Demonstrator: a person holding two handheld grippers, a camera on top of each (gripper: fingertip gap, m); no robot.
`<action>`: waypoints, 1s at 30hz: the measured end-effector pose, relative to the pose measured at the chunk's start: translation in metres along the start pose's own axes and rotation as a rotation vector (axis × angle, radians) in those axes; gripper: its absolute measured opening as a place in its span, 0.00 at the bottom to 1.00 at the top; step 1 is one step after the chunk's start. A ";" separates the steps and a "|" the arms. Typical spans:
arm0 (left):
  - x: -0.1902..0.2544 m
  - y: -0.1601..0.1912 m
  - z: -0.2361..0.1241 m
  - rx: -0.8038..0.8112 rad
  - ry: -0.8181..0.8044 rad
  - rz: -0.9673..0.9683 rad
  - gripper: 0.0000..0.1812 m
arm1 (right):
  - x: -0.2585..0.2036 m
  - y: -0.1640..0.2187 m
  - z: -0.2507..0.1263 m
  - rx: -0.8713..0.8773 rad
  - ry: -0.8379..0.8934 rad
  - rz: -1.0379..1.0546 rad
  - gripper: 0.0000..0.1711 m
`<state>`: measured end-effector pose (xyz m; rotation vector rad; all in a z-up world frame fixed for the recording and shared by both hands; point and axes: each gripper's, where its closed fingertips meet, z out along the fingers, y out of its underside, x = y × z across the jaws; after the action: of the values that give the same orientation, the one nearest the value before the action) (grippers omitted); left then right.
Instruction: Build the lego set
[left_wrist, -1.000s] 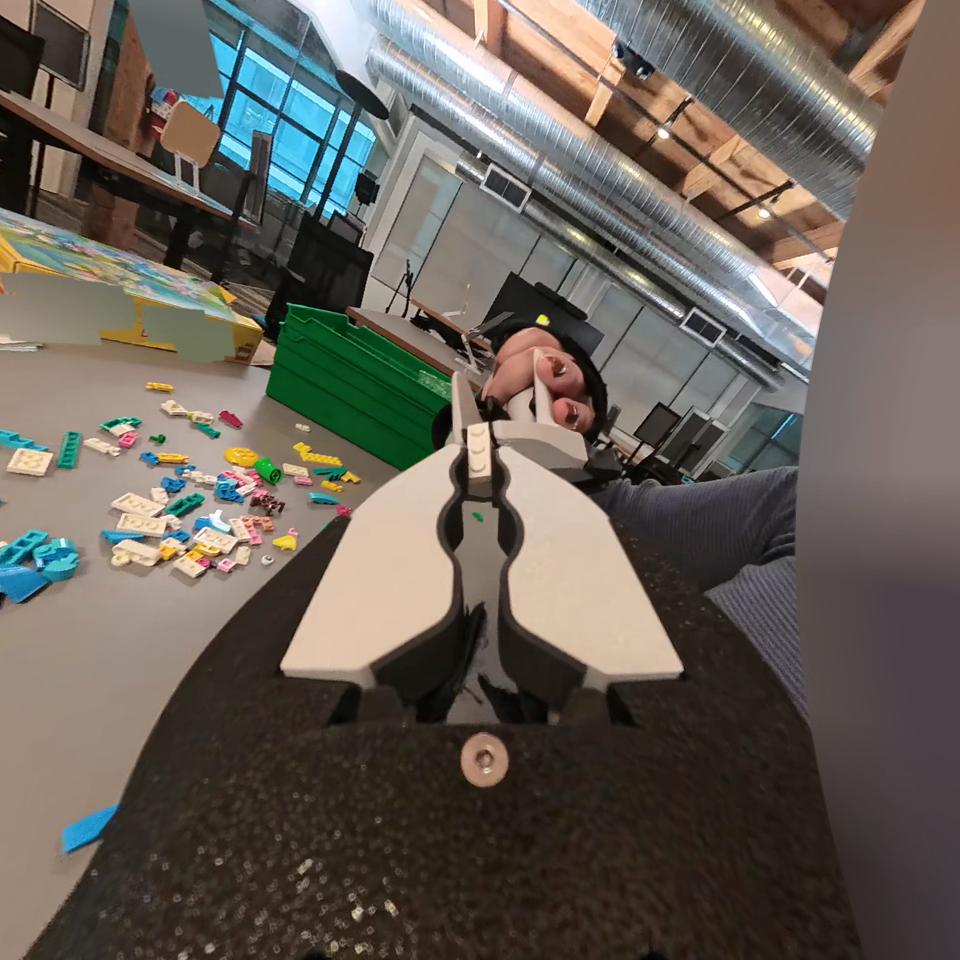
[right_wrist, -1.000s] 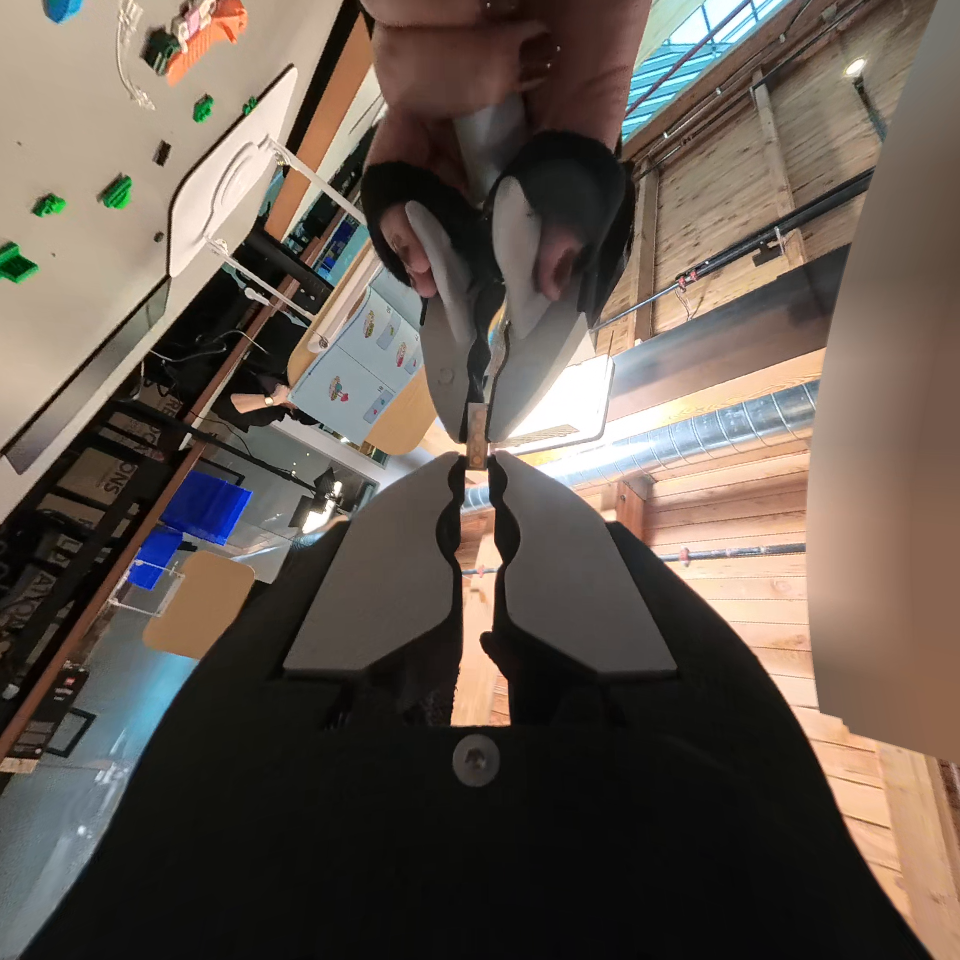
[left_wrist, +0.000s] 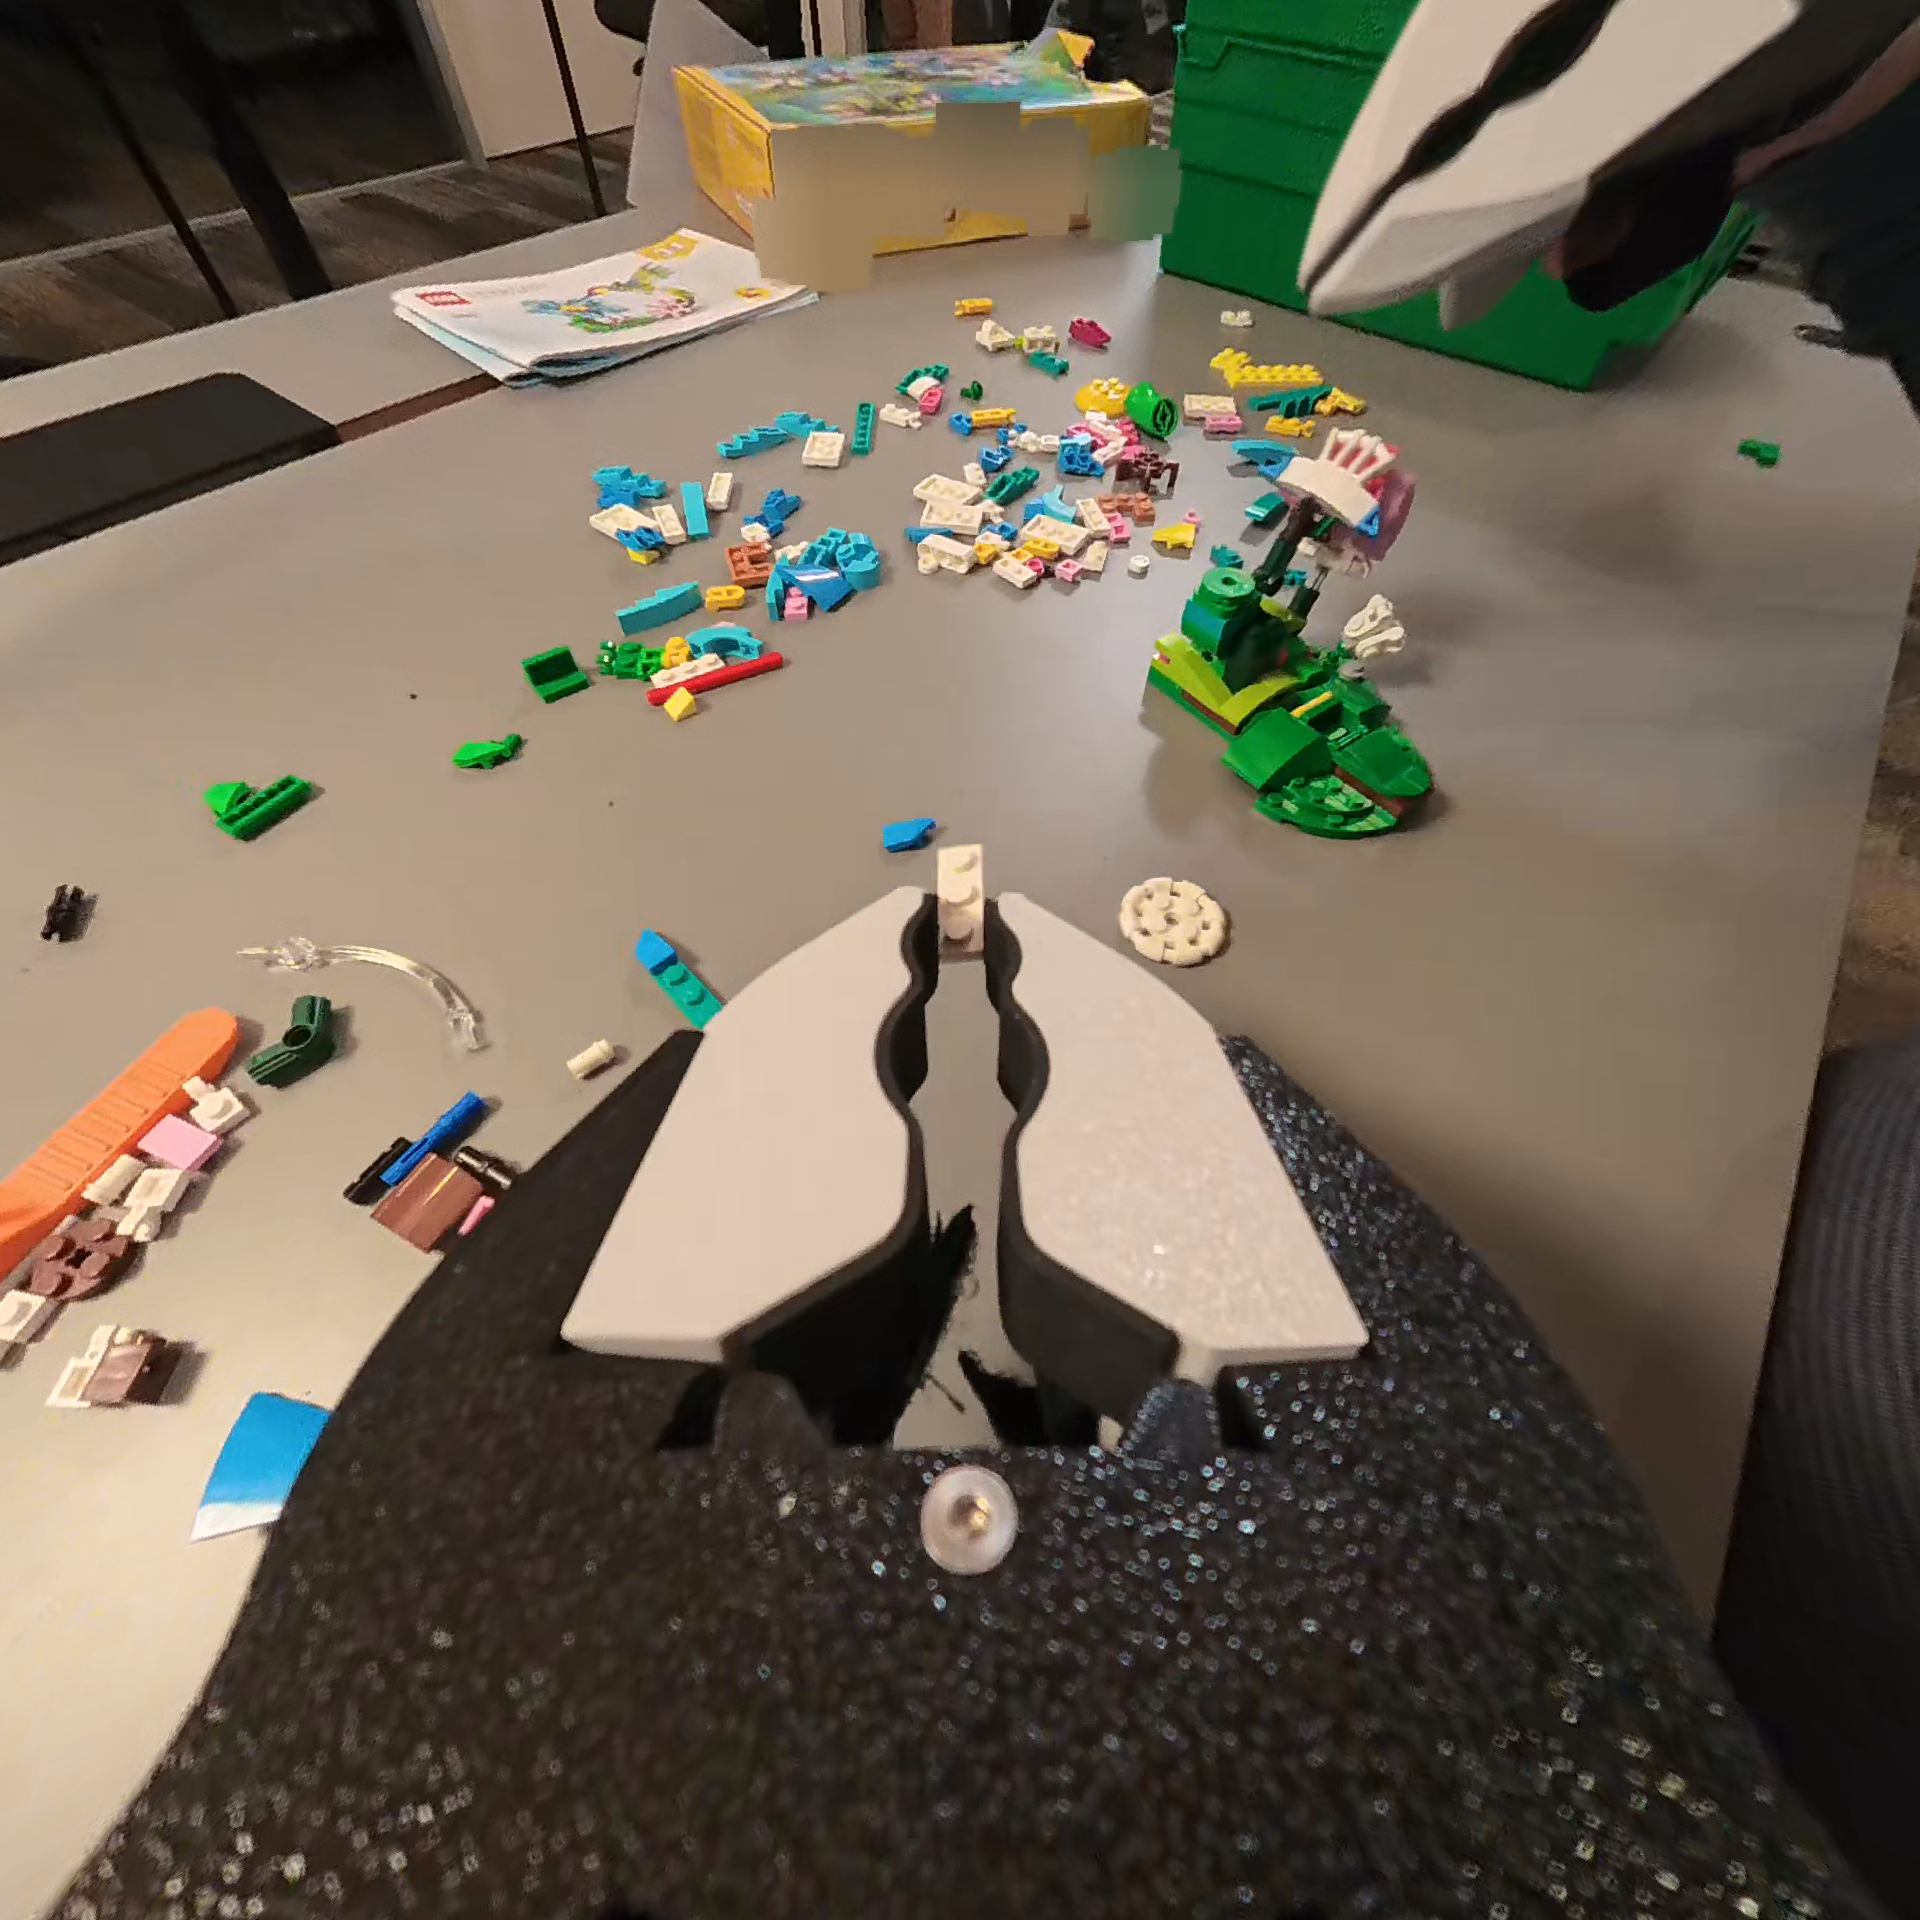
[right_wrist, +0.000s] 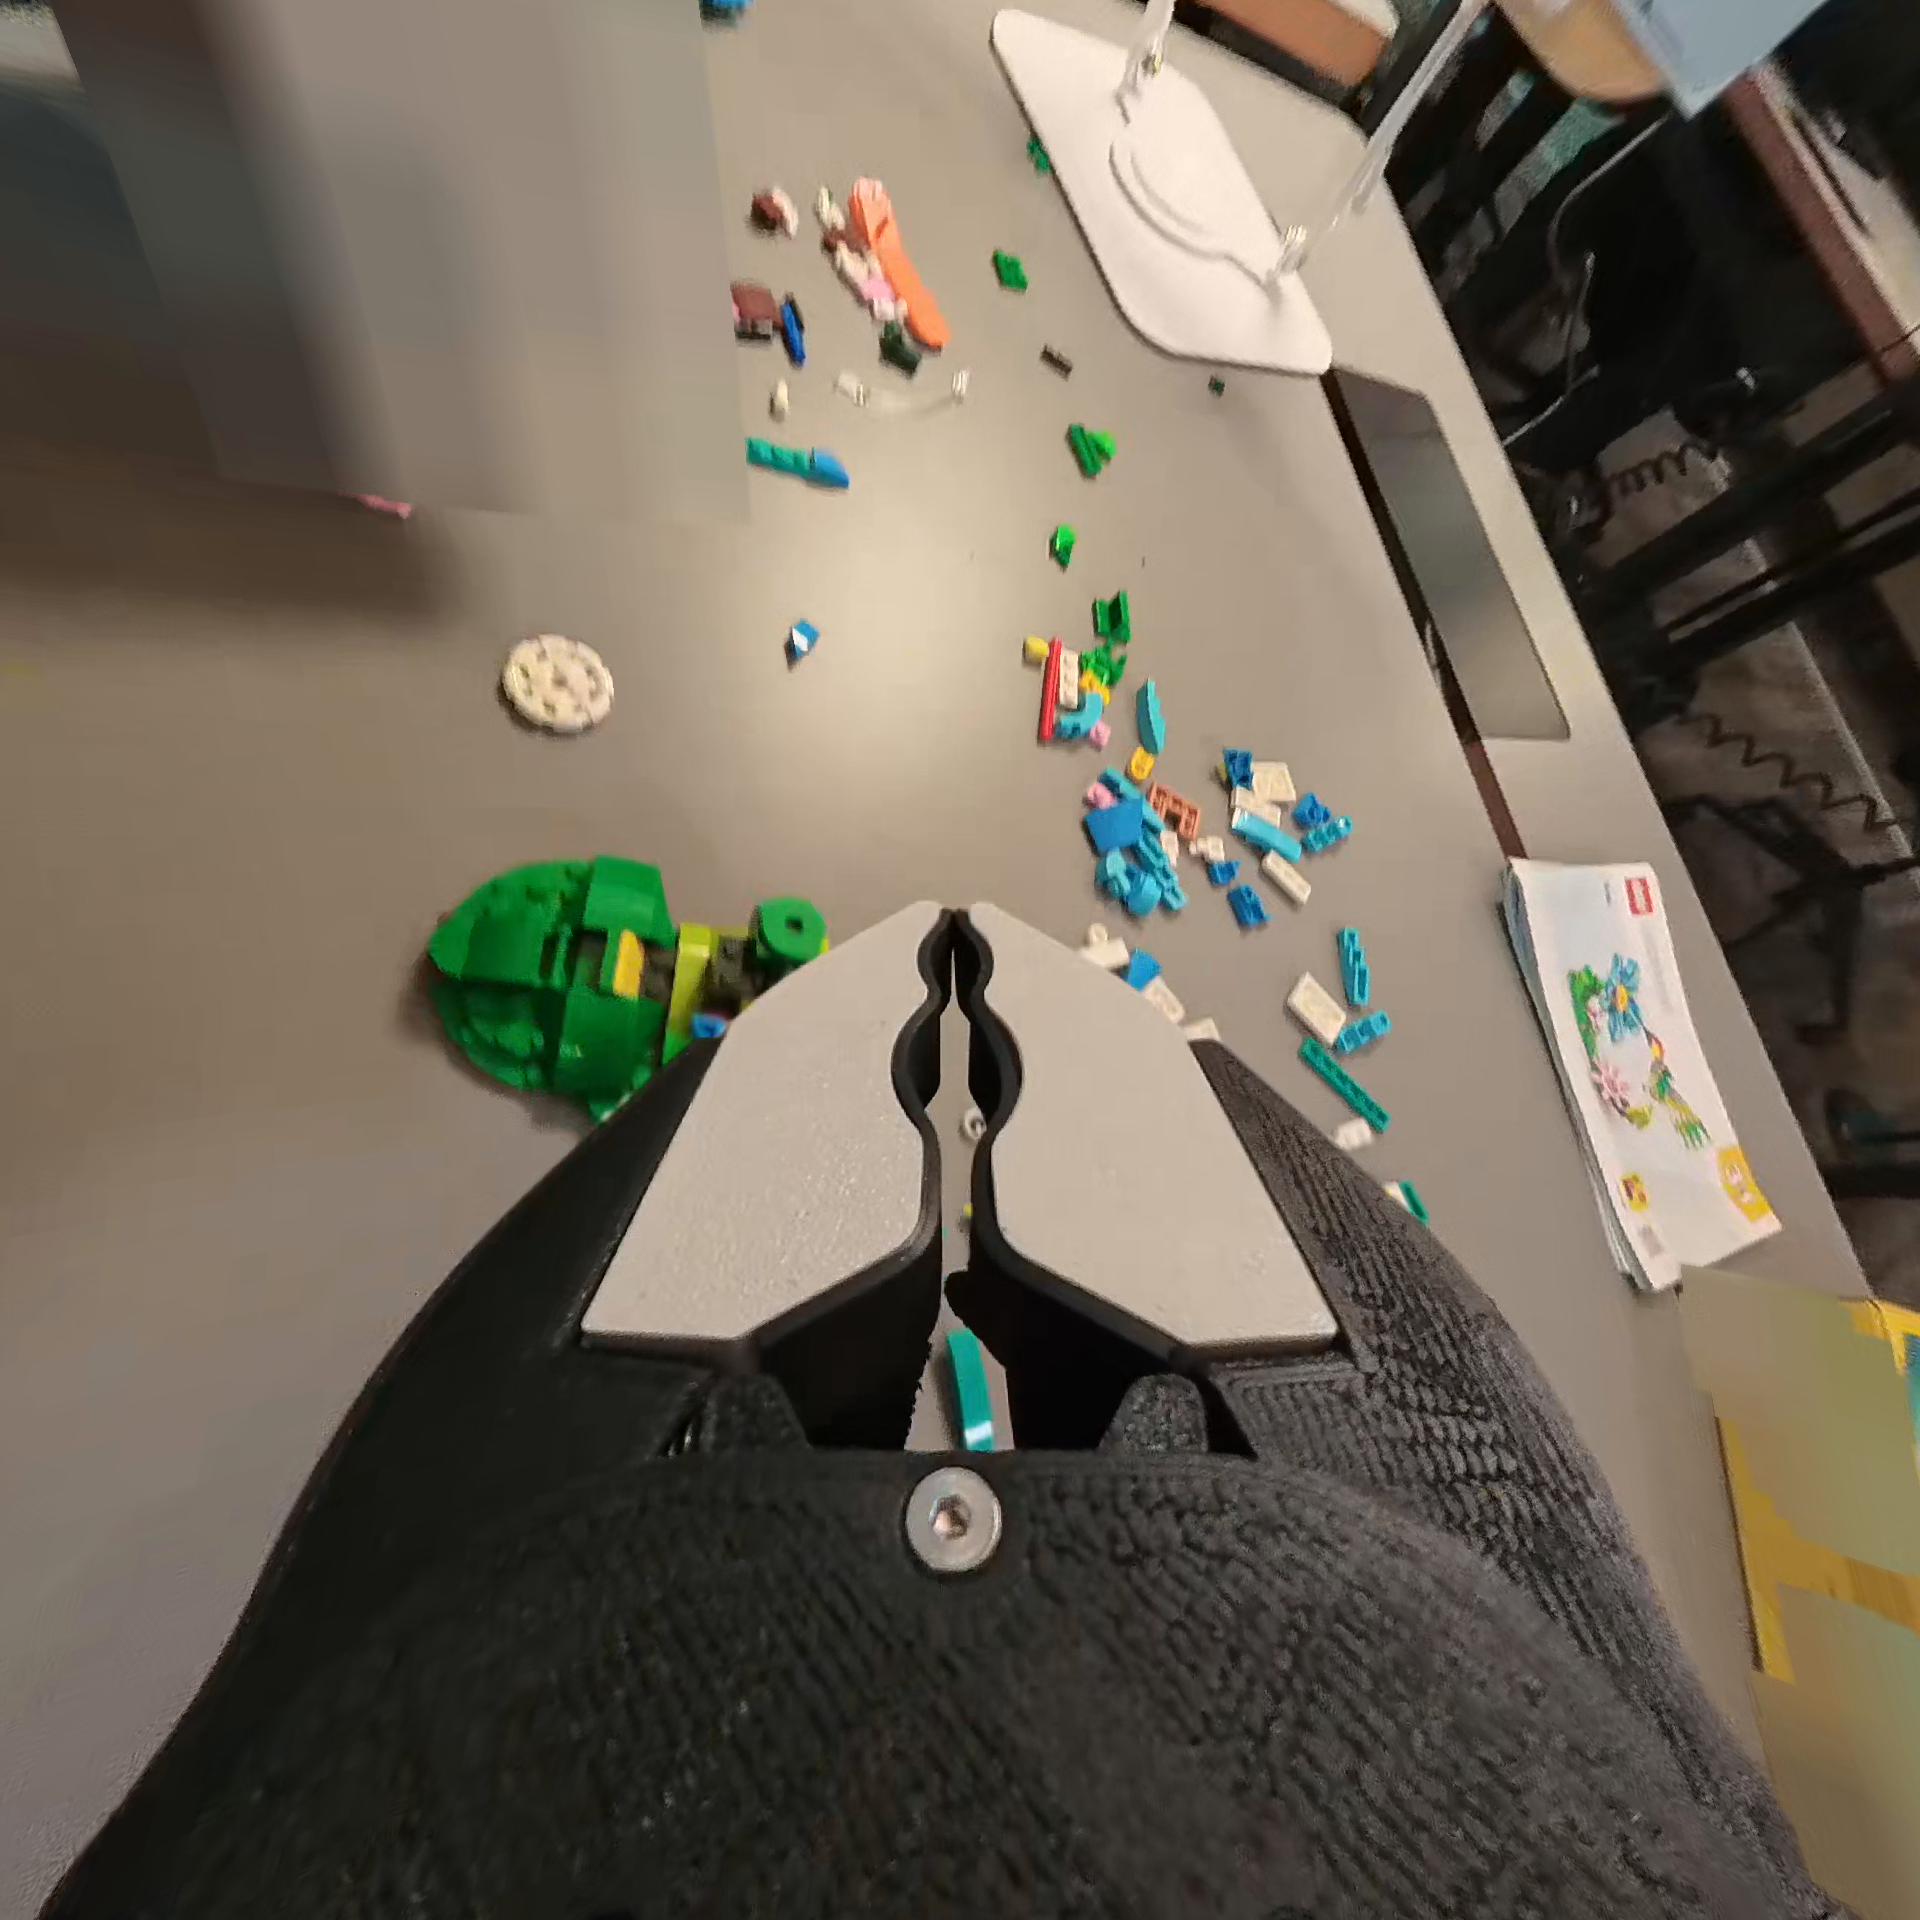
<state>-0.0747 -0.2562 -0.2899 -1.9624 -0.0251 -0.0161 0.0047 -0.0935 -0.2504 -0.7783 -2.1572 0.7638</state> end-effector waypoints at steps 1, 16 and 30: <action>-0.002 -0.001 -0.001 0.006 0.003 -0.014 0.04 | 0.001 0.008 -0.001 -0.032 0.006 -0.014 0.00; 0.046 -0.052 -0.001 0.138 0.463 -0.267 0.04 | -0.052 -0.073 0.026 0.259 -0.129 -0.380 0.09; 0.081 -0.054 0.004 0.083 0.717 -0.361 0.04 | -0.089 -0.100 0.040 0.332 -0.196 -0.551 0.02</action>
<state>0.0051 -0.2313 -0.2391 -1.7480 0.0895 -0.9327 -0.0049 -0.2332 -0.2395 0.0693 -2.1803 0.8872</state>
